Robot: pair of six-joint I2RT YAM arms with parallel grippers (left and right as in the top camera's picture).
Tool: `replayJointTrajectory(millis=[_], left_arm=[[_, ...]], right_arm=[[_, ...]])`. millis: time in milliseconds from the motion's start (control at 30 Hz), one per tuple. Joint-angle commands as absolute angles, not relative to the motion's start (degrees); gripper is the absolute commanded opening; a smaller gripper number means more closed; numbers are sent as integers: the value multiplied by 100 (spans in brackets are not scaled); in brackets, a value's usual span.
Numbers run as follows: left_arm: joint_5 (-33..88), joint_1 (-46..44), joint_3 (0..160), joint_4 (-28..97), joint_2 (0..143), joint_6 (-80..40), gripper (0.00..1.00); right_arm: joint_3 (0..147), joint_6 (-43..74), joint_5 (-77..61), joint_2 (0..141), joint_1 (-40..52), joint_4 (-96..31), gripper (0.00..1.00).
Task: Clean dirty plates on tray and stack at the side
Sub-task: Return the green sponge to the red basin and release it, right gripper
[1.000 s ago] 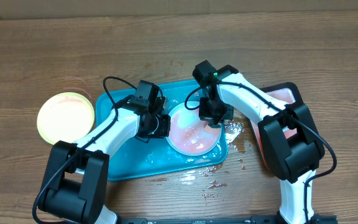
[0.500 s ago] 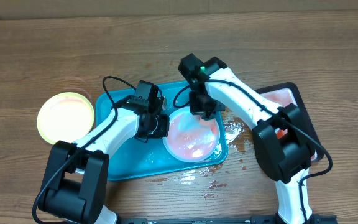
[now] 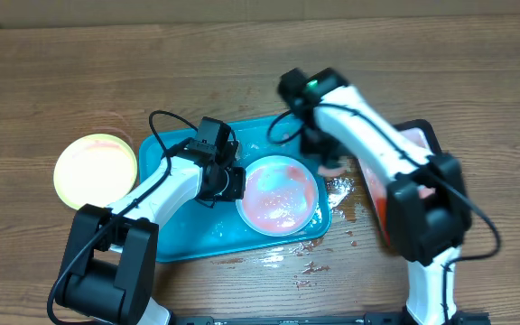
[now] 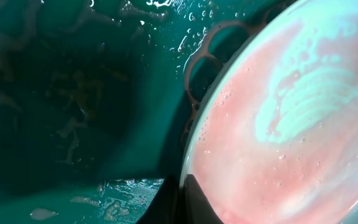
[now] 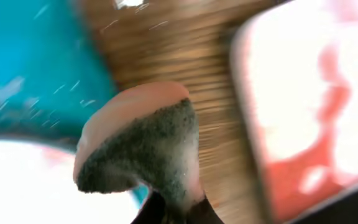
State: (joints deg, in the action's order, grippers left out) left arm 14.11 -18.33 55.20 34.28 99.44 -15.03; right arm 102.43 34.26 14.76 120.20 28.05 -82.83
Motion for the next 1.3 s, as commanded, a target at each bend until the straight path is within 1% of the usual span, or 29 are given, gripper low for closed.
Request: replayJointTrajectory(millis=[0,167,267,367,467,633,767,867,900,933,1033,1167,1200,1267], left_arm=[[1160,-1791,5489,3465,10001,-1439,4],[1160,-1791,5489,3470,10001,-1439,4],[1160,-1791,5489,3468,10001,-1439,4],[1157,-1791,5489,3472,10001,-1437,4],[1157,-1791,5489,3470,10001,-1437,4],[1146,-1791,5489,3463,10001,-1441,4],[1144,-1791,5489,3470,10001,-1494,4],[1144,-1791,5489,3468,10001,-1549,4],[1144,-1791,5489,3470,10001,-1549,4],[1146,-1791,5489,3472,10001,-1549,4],[1144,-1791,5489,3518,10001,-1546,4],[1142,-1791,5489,3540,10001,-1542,4],[1142,-1791,5489,3538,10001,-1540,4],[1142,-1791,5489,3531,10001,-1540,4]], right_arm=[[10403,3629,1935,11306,2191,-8420,4],[10385,3627,1852,11161,1072,-8739,4],[10206,3618,1599,11166,412,-8713,4],[9856,3514,1229,11166,-217,-8447,4],[9386,3216,849,11166,-661,-8044,4],[8493,2993,738,11166,-875,-7349,4],[7887,2993,624,11166,-718,-6853,4],[7738,2993,447,11166,-572,-6615,4],[7730,2995,390,11166,-548,-6565,8],[7730,2995,333,11168,-537,-6532,17],[7730,2995,143,11166,-534,-6449,32],[7730,2993,113,11166,-534,-6431,33],[7730,2993,115,11166,-534,-6429,35],[7732,2985,117,11166,-534,-6431,47]])
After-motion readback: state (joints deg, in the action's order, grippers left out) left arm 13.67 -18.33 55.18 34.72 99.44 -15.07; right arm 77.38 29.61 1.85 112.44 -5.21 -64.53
